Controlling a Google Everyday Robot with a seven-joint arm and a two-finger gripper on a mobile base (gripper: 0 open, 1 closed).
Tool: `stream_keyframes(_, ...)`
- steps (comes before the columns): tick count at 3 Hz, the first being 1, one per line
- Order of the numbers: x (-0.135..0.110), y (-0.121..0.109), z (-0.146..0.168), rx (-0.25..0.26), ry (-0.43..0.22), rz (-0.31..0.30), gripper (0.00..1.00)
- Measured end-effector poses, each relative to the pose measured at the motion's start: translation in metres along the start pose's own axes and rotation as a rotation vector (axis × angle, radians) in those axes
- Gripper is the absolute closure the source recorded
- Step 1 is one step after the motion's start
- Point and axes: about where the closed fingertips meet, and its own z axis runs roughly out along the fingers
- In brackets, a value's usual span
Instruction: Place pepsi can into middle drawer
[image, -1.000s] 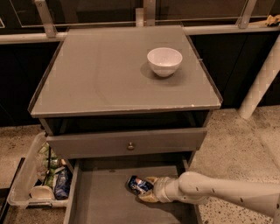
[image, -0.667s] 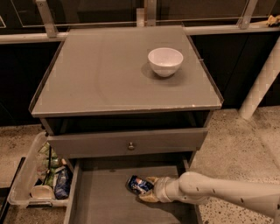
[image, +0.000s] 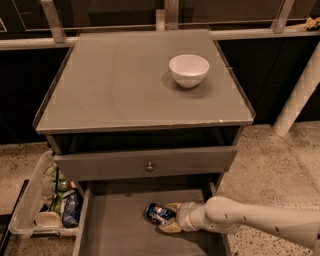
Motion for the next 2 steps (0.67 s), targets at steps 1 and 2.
stream_keyframes(1,0.0,0.0,0.0,0.0,0.0,0.0,0.05)
stream_keyframes(2,0.0,0.0,0.0,0.0,0.0,0.0,0.0)
